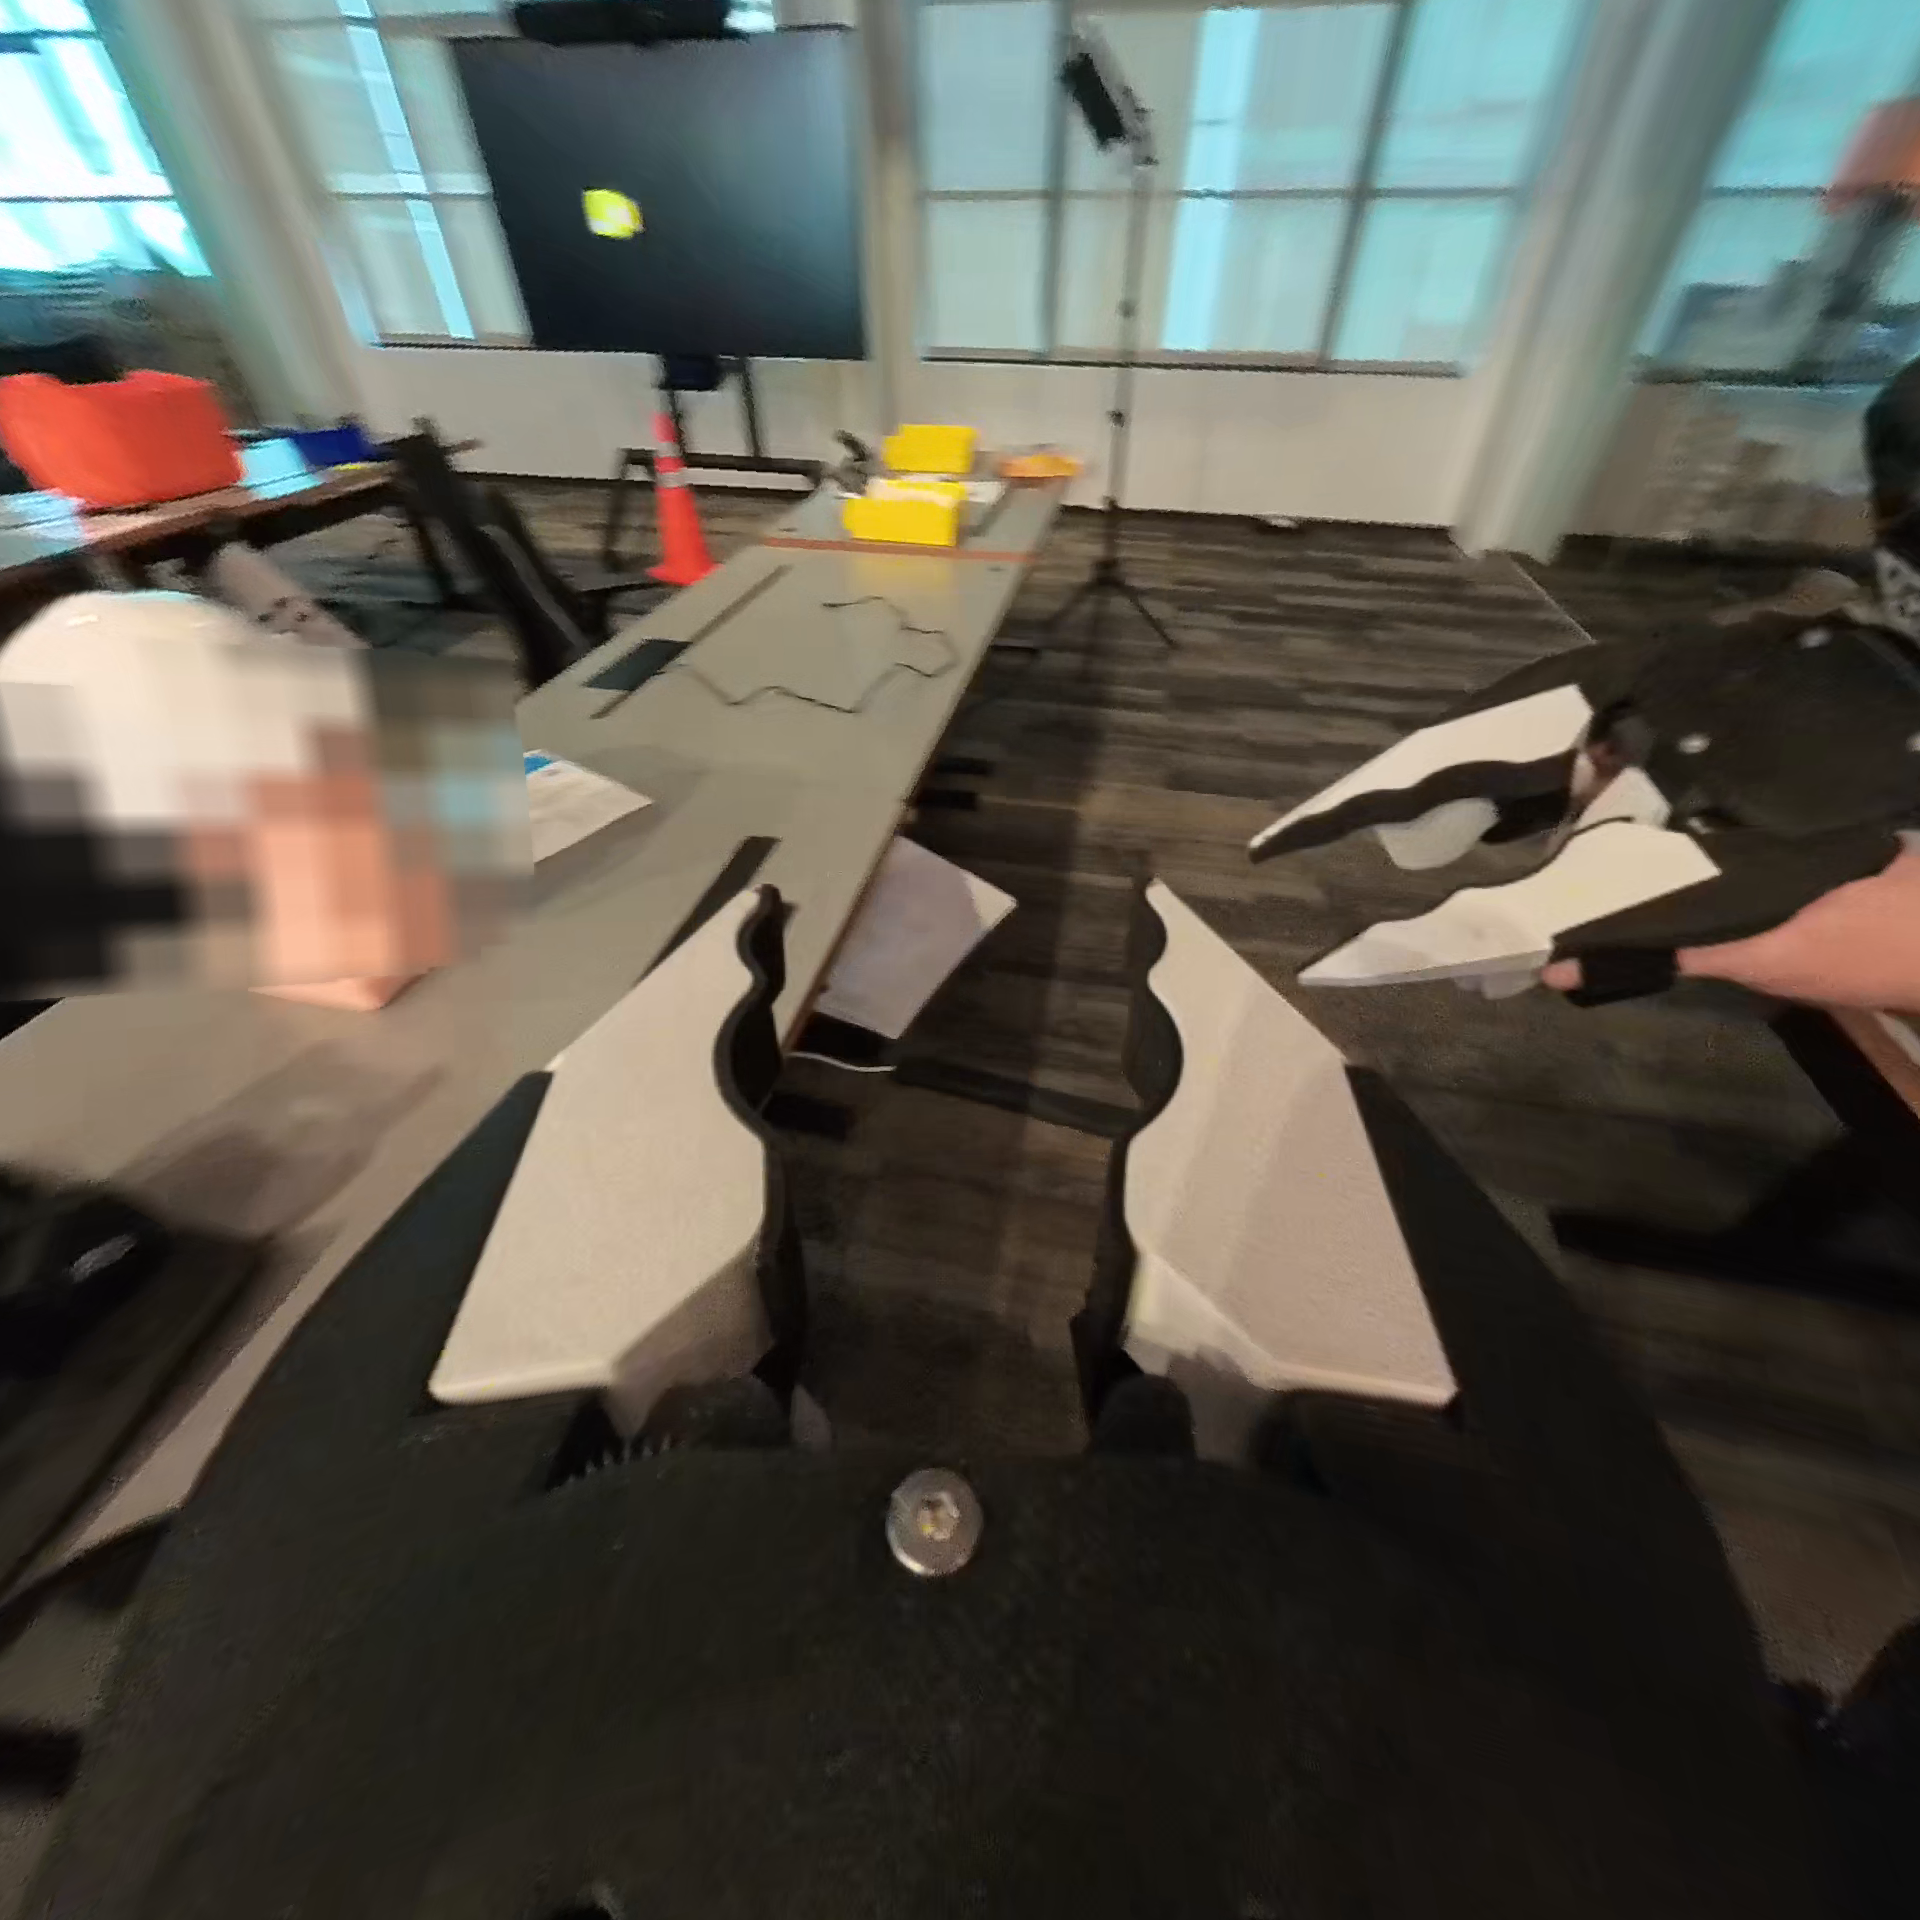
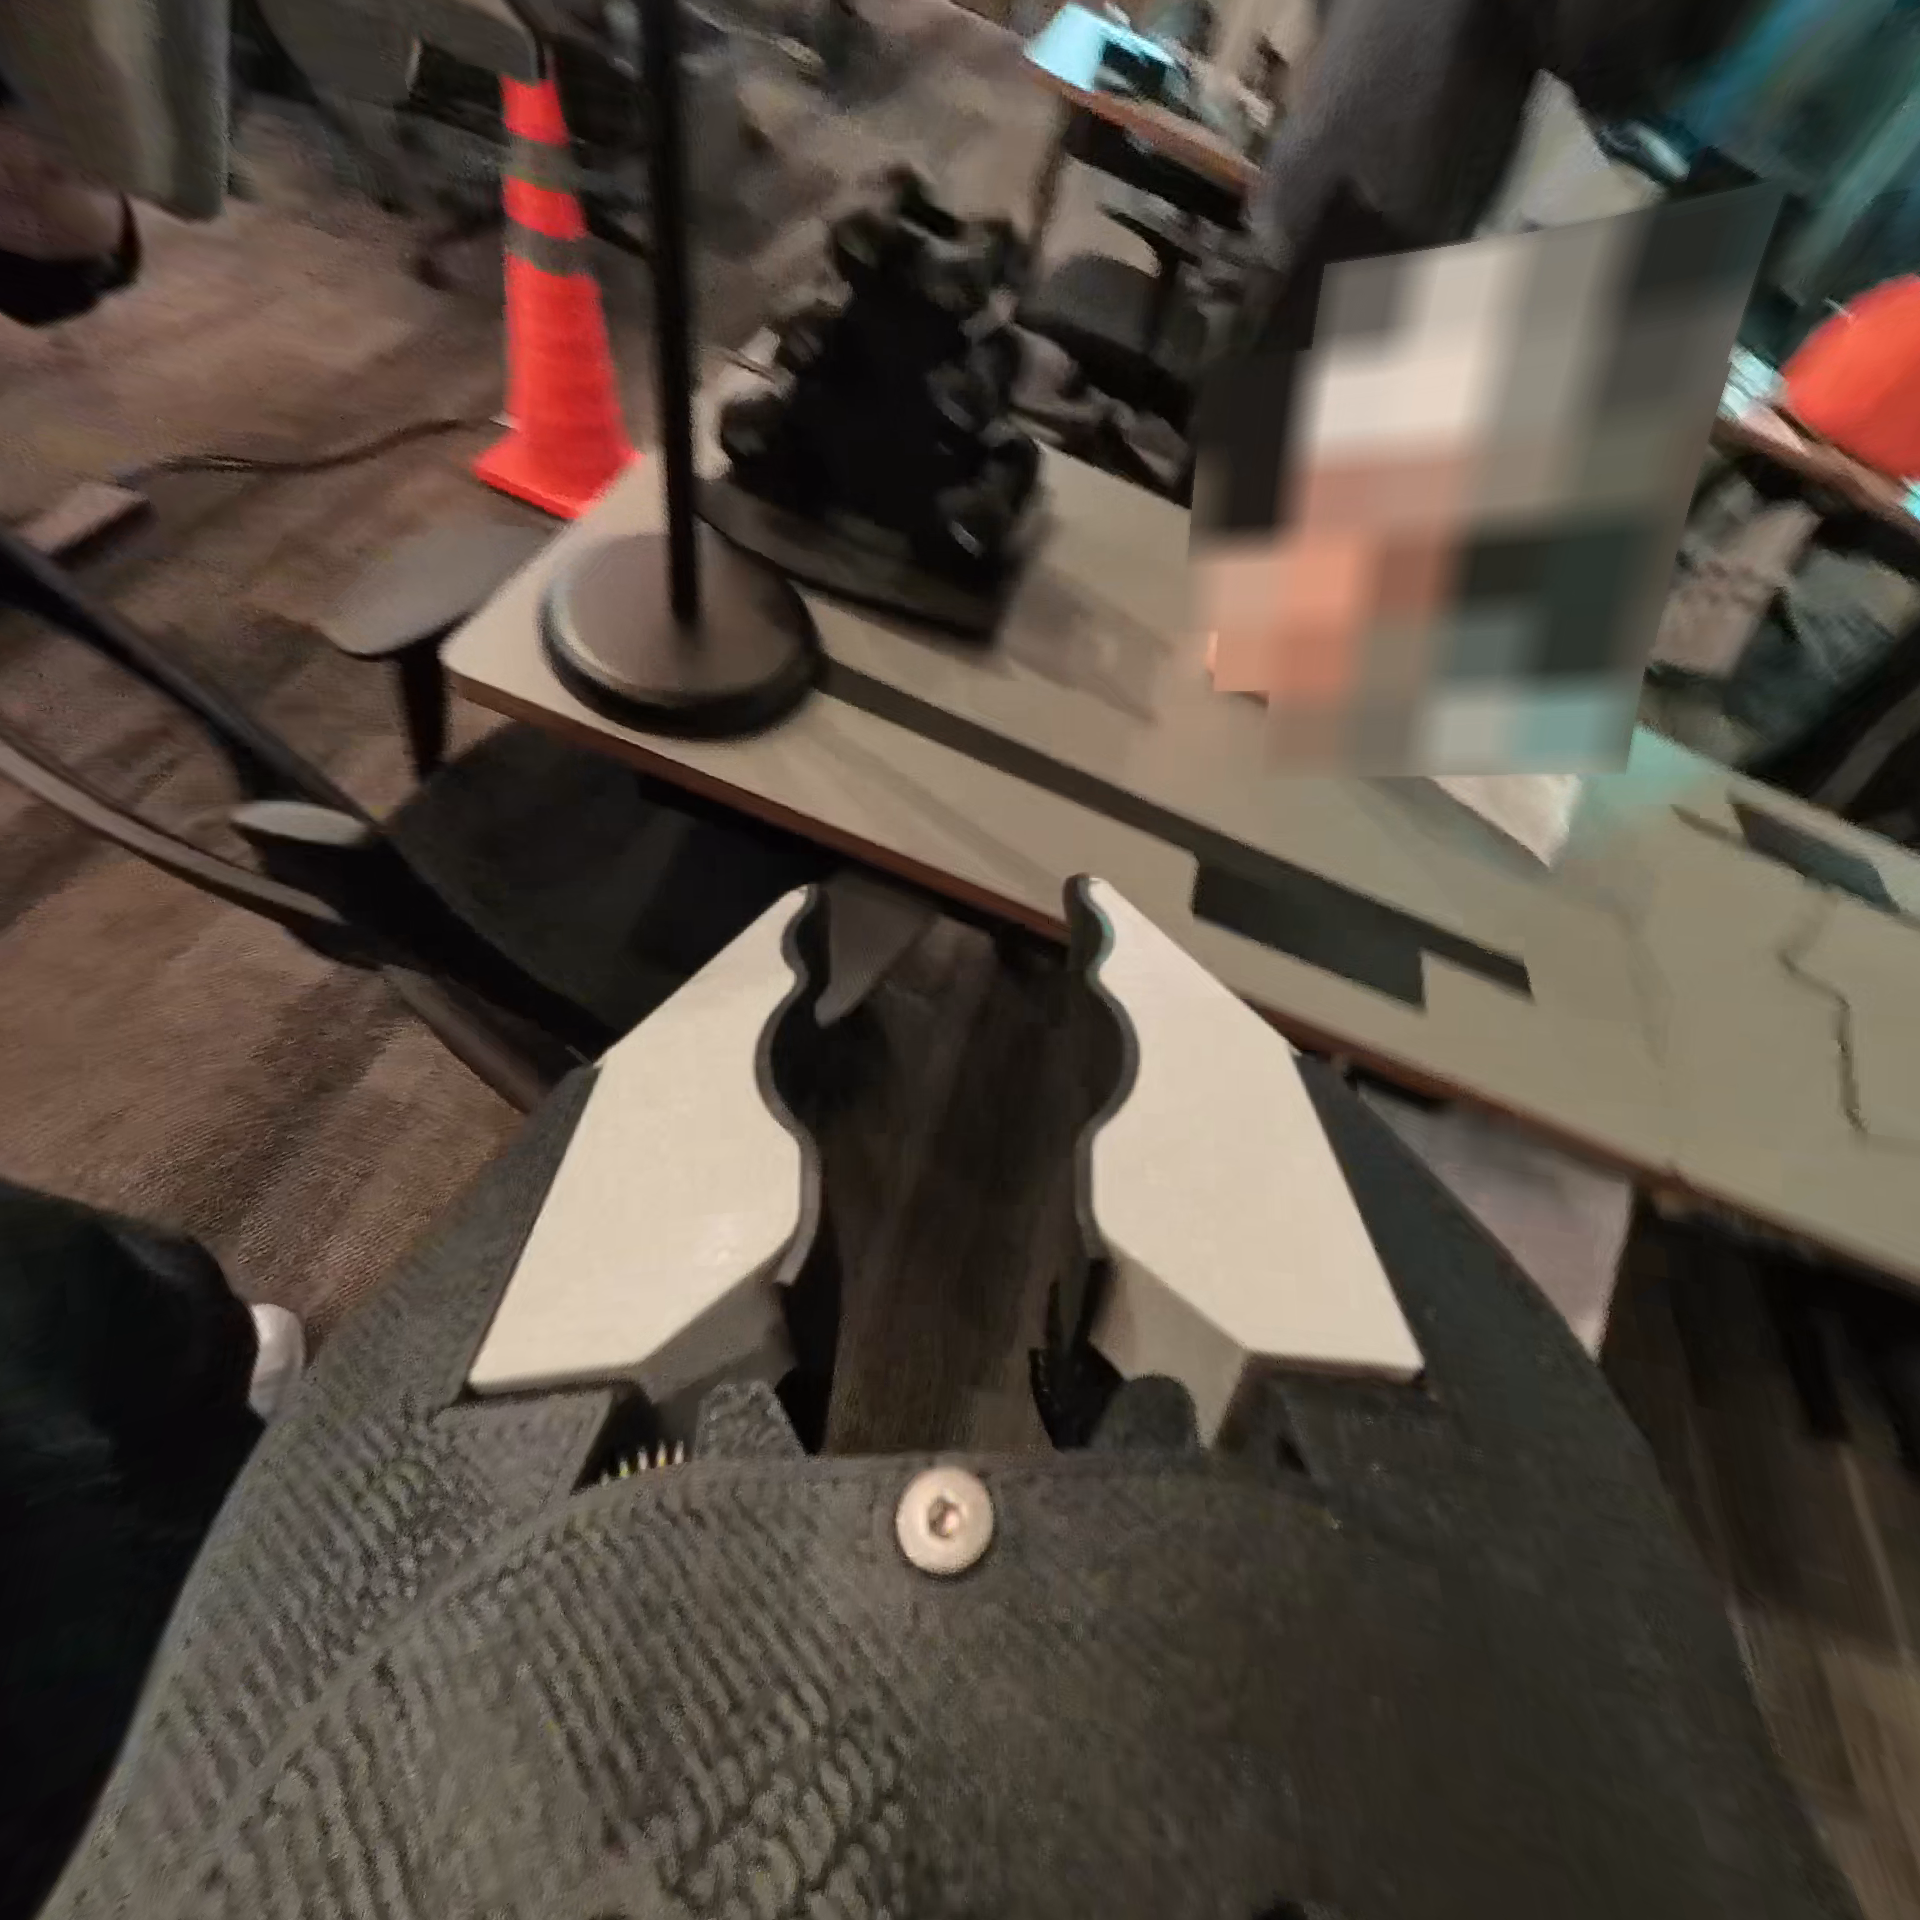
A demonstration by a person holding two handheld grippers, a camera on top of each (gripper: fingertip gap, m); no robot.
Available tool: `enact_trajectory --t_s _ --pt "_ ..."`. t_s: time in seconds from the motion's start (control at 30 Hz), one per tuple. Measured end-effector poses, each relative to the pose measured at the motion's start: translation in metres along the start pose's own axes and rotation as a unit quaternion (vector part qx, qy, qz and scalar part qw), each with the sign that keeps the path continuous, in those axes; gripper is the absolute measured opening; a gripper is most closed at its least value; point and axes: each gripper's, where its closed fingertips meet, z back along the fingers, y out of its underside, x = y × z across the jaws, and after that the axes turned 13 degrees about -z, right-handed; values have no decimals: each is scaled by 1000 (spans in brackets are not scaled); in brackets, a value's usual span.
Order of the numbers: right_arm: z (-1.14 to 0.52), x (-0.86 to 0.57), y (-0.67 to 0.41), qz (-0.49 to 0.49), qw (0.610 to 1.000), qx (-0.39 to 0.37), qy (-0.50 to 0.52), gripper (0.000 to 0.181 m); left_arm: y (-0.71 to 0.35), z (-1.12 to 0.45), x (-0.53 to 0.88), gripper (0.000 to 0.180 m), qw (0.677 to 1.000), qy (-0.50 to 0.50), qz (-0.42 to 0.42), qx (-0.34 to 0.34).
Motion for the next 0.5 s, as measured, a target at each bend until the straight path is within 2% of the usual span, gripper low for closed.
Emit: enact_trajectory --t_s 0.17,0.37,0.5 --pt "-54 53 -58 59 991 -22 -120 46 -1 103 41 65 988 -144 54 -7" --pt "-94 227 -115 65 958 -57 -273 45 39 289 70 71 945 -315 45 72" --pt "-135 350 -133 81 940 -64 -326 45 80 426 68 72 918 -376 57 114"
